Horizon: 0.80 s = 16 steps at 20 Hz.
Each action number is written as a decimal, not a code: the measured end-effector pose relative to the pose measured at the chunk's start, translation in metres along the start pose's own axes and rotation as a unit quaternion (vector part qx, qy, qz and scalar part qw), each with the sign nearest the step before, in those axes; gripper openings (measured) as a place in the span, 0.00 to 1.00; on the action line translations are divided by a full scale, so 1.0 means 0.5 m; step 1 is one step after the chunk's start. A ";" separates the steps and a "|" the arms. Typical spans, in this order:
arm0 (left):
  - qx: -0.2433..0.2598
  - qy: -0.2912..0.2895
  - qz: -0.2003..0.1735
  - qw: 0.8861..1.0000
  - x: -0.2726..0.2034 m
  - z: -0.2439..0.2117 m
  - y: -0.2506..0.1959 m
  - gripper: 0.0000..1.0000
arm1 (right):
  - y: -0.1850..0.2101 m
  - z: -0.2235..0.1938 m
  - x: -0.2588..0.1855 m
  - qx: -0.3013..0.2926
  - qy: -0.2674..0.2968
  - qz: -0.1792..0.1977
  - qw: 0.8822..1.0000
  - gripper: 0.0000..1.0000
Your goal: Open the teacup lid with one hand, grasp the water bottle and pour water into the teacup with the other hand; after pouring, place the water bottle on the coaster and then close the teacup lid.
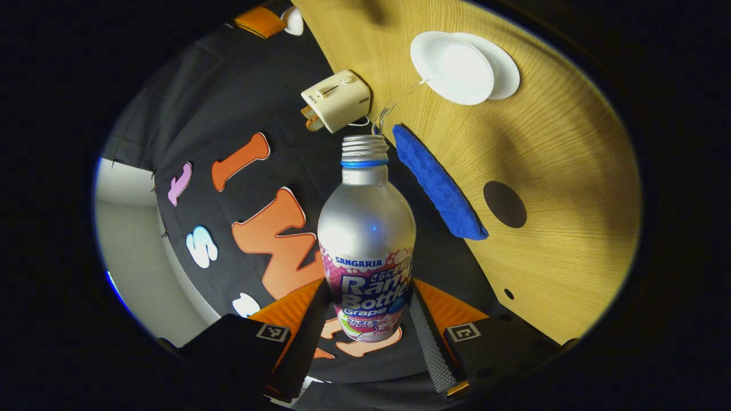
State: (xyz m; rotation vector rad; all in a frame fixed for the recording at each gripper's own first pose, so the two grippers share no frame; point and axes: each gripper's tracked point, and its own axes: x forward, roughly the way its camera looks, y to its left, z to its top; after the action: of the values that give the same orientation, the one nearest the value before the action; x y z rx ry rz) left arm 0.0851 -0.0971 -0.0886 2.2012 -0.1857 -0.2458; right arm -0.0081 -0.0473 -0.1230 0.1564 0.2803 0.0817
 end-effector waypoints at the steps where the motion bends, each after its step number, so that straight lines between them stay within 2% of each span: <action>1: 0.005 -0.002 0.001 1.000 0.003 0.004 0.000 0.82 | 0.000 0.000 0.000 -0.001 0.000 0.000 1.000 0.24; 2: 0.011 -0.003 0.001 1.000 0.006 0.008 0.001 0.85 | 0.000 0.001 0.001 -0.001 0.000 0.000 1.000 0.24; 7: 0.032 -0.011 0.007 0.999 0.010 0.024 0.003 0.82 | 0.003 0.002 0.000 -0.003 -0.003 0.002 1.000 0.24; 8: 0.036 -0.013 0.010 0.999 0.007 0.026 0.006 0.85 | 0.003 0.003 0.000 -0.003 -0.002 0.003 1.000 0.24; 12: 0.058 -0.022 0.013 0.998 0.012 0.042 0.011 0.82 | 0.006 0.002 0.000 -0.004 -0.002 0.004 1.000 0.24; 13: 0.063 -0.025 0.015 0.998 0.014 0.047 0.013 0.85 | 0.006 0.003 0.001 -0.004 -0.002 0.006 1.000 0.24; 16: 0.079 -0.039 0.019 0.996 0.012 0.067 0.016 0.85 | 0.004 0.005 0.001 -0.010 -0.003 0.004 1.000 0.24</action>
State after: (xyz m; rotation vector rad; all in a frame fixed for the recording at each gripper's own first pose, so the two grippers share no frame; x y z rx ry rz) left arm 0.0821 -0.1290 -0.1027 2.3443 -0.2996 -0.3040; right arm -0.0071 -0.0459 -0.1204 0.1379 0.2734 0.0928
